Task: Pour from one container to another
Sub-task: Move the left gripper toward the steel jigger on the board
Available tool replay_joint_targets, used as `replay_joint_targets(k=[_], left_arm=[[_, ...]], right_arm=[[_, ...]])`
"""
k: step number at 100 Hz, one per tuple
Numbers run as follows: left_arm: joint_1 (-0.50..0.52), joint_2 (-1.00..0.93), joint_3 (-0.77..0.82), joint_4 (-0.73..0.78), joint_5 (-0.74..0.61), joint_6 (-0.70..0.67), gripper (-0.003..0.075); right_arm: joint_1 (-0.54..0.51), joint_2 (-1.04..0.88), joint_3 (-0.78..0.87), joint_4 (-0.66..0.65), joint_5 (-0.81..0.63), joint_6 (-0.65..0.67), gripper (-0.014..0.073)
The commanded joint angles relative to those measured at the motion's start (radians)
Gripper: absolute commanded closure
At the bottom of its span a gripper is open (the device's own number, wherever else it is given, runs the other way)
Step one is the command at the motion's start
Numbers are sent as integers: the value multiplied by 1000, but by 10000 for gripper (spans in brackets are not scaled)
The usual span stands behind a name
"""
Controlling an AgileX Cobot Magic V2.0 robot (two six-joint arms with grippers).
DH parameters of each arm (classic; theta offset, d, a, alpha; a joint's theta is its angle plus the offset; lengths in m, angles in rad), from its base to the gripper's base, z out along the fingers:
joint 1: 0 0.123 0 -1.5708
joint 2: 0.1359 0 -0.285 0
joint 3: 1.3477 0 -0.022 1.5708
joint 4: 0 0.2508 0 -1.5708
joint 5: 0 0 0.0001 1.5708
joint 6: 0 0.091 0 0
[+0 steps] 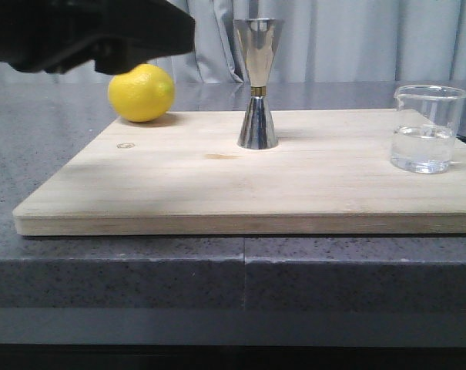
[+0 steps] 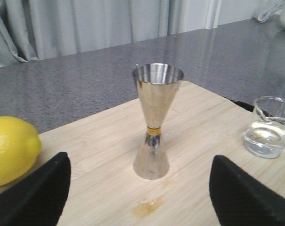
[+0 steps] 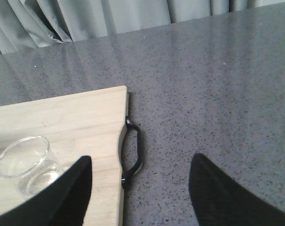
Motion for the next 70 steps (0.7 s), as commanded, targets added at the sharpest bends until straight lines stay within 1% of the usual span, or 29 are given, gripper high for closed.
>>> replay_joint_targets(k=[1, 10, 20, 29, 42, 51, 57, 70], left_arm=[[-4, 34, -34, 110, -163, -117, 158], [1, 93, -36, 169, -223, -196, 158], [32, 146, -47, 267, -276, -281, 158], [72, 174, -61, 363, -319, -363, 158], [126, 179, -94, 424, -326, -413, 158], [167, 180, -122, 513, -326, -480, 158], [189, 187, -140, 579, -329, -521, 158], [213, 216, -177, 642, -345, -566, 158]], right_arm=[[14, 13, -12, 8, -95, 0, 186], [45, 13, 8, 8, -111, 0, 185], [95, 13, 24, -6, -117, 0, 185], [161, 13, 28, -38, -117, -2, 185], [268, 21, 30, -79, -117, -2, 186], [332, 54, 30, -93, -117, -2, 186], [362, 87, 30, -116, -124, -2, 185], [401, 178, 30, -130, -183, -2, 185]])
